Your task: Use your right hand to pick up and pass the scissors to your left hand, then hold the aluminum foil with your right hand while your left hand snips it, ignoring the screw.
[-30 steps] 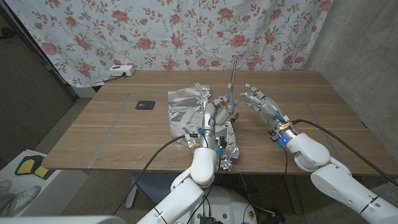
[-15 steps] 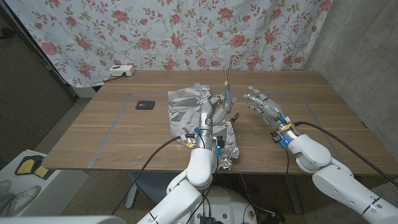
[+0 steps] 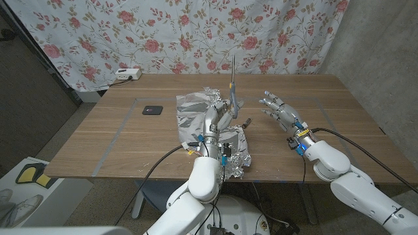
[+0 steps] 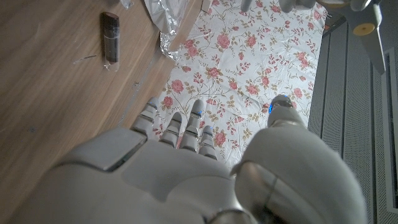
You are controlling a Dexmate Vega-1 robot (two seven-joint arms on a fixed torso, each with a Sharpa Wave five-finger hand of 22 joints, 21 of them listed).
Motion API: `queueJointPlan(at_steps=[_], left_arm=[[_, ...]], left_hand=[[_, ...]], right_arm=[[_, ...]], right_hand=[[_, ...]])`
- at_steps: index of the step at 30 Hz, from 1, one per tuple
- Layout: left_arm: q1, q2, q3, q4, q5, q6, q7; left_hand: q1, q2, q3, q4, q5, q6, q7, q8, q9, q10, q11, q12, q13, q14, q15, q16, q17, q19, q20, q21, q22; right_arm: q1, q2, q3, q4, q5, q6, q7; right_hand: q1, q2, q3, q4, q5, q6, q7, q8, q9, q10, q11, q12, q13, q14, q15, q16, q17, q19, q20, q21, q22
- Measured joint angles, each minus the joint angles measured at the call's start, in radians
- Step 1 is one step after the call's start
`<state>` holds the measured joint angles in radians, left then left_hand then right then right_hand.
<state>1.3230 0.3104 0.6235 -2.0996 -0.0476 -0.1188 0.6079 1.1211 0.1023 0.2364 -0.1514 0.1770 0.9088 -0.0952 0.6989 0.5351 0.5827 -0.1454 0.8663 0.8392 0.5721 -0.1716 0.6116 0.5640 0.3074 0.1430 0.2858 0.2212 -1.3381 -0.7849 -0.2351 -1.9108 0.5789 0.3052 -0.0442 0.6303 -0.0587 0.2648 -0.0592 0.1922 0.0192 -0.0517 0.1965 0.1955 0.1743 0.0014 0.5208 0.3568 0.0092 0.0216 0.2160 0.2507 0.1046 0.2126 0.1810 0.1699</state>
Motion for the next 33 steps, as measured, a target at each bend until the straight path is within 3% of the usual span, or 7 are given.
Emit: queueJointPlan(at_steps=[4, 5, 8, 13, 20, 33], left_arm=[[0.020, 0.014, -0.012, -0.037, -0.014, 0.028, 0.004], [0.033, 0.024, -0.021, -0.062, -0.027, 0.050, 0.007], [0.049, 0.037, -0.031, -0.089, -0.035, 0.064, 0.010], [0.079, 0.056, -0.050, -0.130, -0.054, 0.085, 0.021], [0.123, 0.081, -0.096, -0.185, -0.089, 0.094, 0.032], [0.184, 0.129, -0.201, -0.250, -0.280, 0.147, 0.017]], left_hand=[[-0.005, -0.005, -0.011, 0.000, 0.005, 0.004, -0.003, 0.006, -0.005, 0.009, 0.009, 0.000, 0.010, 0.010, -0.001, 0.021, 0.013, 0.002, -0.002, 0.000, 0.000], [-0.008, -0.008, -0.015, 0.001, 0.005, 0.012, -0.003, 0.006, -0.007, 0.022, 0.022, 0.004, 0.011, 0.012, -0.002, 0.027, 0.017, 0.004, -0.004, 0.000, 0.000], [-0.009, -0.009, -0.019, 0.005, 0.012, 0.024, 0.009, 0.007, -0.010, 0.034, 0.034, 0.012, 0.010, 0.019, -0.003, 0.036, 0.023, 0.007, -0.007, 0.000, 0.000], [-0.009, -0.009, -0.019, 0.005, 0.019, 0.031, 0.016, 0.032, -0.014, 0.044, 0.043, 0.014, 0.010, 0.021, 0.000, 0.043, 0.023, 0.008, -0.006, 0.002, 0.000], [-0.013, -0.014, -0.019, 0.005, 0.023, 0.031, 0.016, 0.040, -0.014, 0.046, 0.046, 0.029, 0.021, 0.025, 0.004, 0.056, 0.031, 0.018, 0.003, 0.008, 0.000], [-0.013, -0.013, -0.023, 0.001, 0.031, 0.020, 0.027, 0.046, -0.012, 0.046, 0.045, 0.054, 0.003, 0.025, 0.011, 0.066, 0.029, 0.018, 0.015, 0.008, 0.000]], right_arm=[[0.000, -0.003, 0.003, 0.001, 0.008, -0.010, 0.000], [0.000, -0.004, 0.005, 0.001, 0.010, -0.013, 0.000], [0.000, -0.006, 0.007, 0.002, 0.015, -0.018, 0.000], [0.000, -0.009, 0.012, 0.002, 0.020, -0.026, -0.002], [-0.003, -0.011, 0.016, 0.002, 0.025, -0.036, -0.007], [0.000, -0.010, 0.017, 0.000, 0.027, -0.054, -0.016]], right_hand=[[0.000, 0.000, -0.003, -0.003, 0.000, 0.000, 0.000, 0.000, 0.000, 0.000, 0.000, -0.007, -0.005, 0.000, 0.000, 0.000, 0.000, 0.000, 0.000, 0.000, 0.000], [-0.001, 0.001, -0.006, -0.006, 0.000, 0.000, 0.000, 0.000, 0.000, 0.000, 0.000, -0.007, -0.005, 0.000, 0.000, 0.000, 0.000, 0.000, 0.000, 0.000, 0.000], [-0.004, 0.004, -0.006, -0.006, 0.000, 0.000, 0.000, 0.000, 0.000, 0.000, 0.000, -0.007, -0.005, 0.000, 0.000, 0.008, 0.000, 0.000, 0.000, 0.000, 0.000], [-0.004, 0.004, -0.006, -0.006, 0.000, -0.005, 0.005, 0.000, 0.000, 0.000, 0.000, -0.015, -0.009, 0.000, 0.000, 0.008, 0.000, 0.000, 0.000, 0.000, 0.000], [-0.004, 0.004, -0.006, -0.006, -0.003, -0.005, 0.005, 0.000, 0.000, 0.005, 0.005, -0.015, -0.009, 0.000, 0.000, 0.008, -0.005, 0.000, 0.000, 0.000, 0.000], [-0.004, 0.004, -0.005, -0.006, -0.004, -0.005, 0.005, 0.000, 0.000, 0.005, 0.005, -0.022, -0.014, 0.000, 0.000, 0.008, -0.005, 0.000, 0.000, 0.000, 0.000]])
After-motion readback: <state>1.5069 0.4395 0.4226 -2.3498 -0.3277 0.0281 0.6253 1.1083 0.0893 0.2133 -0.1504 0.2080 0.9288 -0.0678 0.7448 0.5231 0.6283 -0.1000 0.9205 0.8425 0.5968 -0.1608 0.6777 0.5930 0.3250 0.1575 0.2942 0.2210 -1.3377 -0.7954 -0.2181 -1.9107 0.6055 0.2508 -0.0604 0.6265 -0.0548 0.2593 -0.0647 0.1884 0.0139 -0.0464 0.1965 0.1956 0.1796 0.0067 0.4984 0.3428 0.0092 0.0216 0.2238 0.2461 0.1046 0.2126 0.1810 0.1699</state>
